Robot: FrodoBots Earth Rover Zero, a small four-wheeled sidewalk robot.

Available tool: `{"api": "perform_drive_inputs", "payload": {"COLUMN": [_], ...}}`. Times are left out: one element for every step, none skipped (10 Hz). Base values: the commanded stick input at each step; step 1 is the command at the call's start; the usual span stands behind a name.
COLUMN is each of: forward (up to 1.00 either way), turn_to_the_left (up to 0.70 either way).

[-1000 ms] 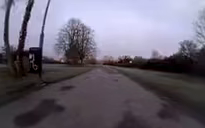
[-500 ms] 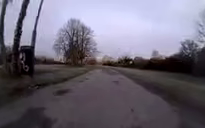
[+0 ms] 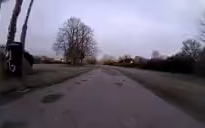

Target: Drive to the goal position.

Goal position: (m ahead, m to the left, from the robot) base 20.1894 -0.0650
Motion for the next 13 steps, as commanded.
{"api": "perform_drive_inputs", "payload": {"forward": [0.85,0.85,0.85,0.85,0.85,0.85,0.85,0.85,0.85,0.85,0.85,0.85,0.85], "turn_to_the_left": [0.0,0.0,0.0,0.0,0.0,0.0,0.0,0.0,0.0,0.0,0.0,0.0,0.0]}}
